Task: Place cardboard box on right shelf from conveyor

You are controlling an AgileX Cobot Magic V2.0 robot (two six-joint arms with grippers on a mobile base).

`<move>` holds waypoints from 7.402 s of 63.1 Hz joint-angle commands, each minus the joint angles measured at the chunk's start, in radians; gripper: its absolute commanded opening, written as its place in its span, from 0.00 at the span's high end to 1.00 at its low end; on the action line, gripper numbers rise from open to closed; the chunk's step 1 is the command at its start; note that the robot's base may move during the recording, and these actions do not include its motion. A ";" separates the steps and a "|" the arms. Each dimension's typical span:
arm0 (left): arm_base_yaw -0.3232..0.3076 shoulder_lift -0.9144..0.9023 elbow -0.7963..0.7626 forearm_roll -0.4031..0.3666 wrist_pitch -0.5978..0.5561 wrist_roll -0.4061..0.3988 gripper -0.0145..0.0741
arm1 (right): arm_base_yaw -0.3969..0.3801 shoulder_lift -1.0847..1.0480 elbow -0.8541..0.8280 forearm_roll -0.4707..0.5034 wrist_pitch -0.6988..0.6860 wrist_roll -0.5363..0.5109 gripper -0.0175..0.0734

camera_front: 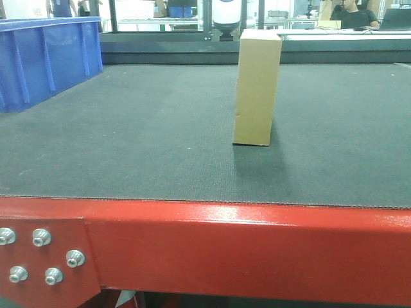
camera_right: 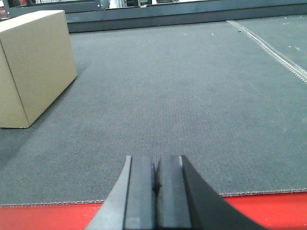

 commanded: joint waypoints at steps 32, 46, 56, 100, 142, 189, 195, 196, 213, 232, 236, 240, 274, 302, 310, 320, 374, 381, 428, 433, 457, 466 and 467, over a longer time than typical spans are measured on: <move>0.001 -0.013 -0.003 -0.009 -0.092 -0.007 0.97 | -0.006 -0.014 -0.003 -0.013 -0.086 -0.005 0.73; 0.001 -0.013 -0.003 -0.009 -0.092 -0.007 0.97 | -0.006 -0.014 -0.003 -0.013 -0.098 -0.005 0.73; 0.001 -0.013 -0.003 -0.009 -0.092 -0.007 0.97 | -0.006 -0.014 -0.003 -0.013 -0.196 -0.005 0.73; 0.001 -0.013 -0.003 -0.009 -0.092 -0.007 0.97 | 0.359 0.538 -0.645 -0.008 0.056 -0.027 0.25; 0.001 -0.013 -0.003 -0.009 -0.092 -0.007 0.97 | 0.459 1.383 -1.459 0.057 0.626 0.031 0.13; 0.001 -0.013 -0.003 -0.009 -0.092 -0.007 0.97 | 0.466 1.912 -2.116 -0.159 0.826 0.363 0.13; 0.001 -0.013 -0.003 -0.009 -0.092 -0.007 0.97 | 0.466 1.931 -2.144 -0.150 0.822 0.365 0.13; 0.001 -0.013 -0.003 -0.009 -0.092 -0.007 0.97 | 0.466 1.931 -2.144 -0.150 0.818 0.365 0.13; 0.001 -0.013 -0.003 -0.009 -0.092 -0.007 0.97 | 0.466 1.949 -2.144 -0.162 0.776 0.365 0.13; 0.001 -0.013 -0.003 -0.009 -0.092 -0.007 0.97 | 0.466 2.032 -2.144 -0.172 0.785 0.365 0.13; 0.001 -0.013 -0.003 -0.009 -0.092 -0.007 0.97 | 0.466 2.049 -2.144 -0.184 0.787 0.365 0.13; 0.001 -0.013 -0.003 -0.009 -0.092 -0.007 0.97 | 0.465 2.061 -2.144 -0.189 0.796 0.365 0.13; 0.001 -0.013 -0.003 -0.009 -0.092 -0.007 0.97 | 0.465 2.023 -2.179 -0.197 0.885 0.290 0.61; 0.001 -0.013 -0.003 -0.009 -0.092 -0.007 0.97 | 0.465 1.825 -2.034 -0.167 1.035 0.038 0.61; 0.001 -0.013 -0.003 -0.009 -0.092 -0.007 0.97 | 0.464 1.698 -1.788 -0.140 0.867 0.038 0.61; 0.001 -0.013 -0.003 -0.009 -0.092 -0.007 0.97 | 0.462 1.533 -1.555 -0.140 0.780 0.038 0.61; 0.001 -0.013 -0.003 -0.009 -0.092 -0.007 0.97 | 0.462 0.841 -1.198 -0.096 0.849 0.095 0.61; 0.001 -0.013 -0.003 -0.009 -0.092 -0.007 0.97 | 0.462 0.815 -1.198 -0.096 0.849 0.095 0.61; 0.001 -0.013 -0.003 -0.009 -0.092 -0.007 0.97 | 0.462 0.811 -1.198 -0.096 0.853 0.095 0.61; 0.001 -0.013 -0.003 -0.009 -0.092 -0.007 0.97 | 0.462 0.811 -1.198 -0.096 0.853 0.095 0.61; 0.001 -0.013 -0.003 -0.009 -0.092 -0.007 0.97 | 0.462 0.813 -1.198 -0.096 0.855 0.095 0.61; 0.001 -0.013 -0.003 -0.009 -0.092 -0.007 0.97 | 0.462 0.813 -1.198 -0.096 0.855 0.095 0.61; 0.001 -0.013 -0.003 -0.009 -0.092 -0.007 0.97 | 0.462 0.813 -1.198 -0.096 0.855 0.095 0.61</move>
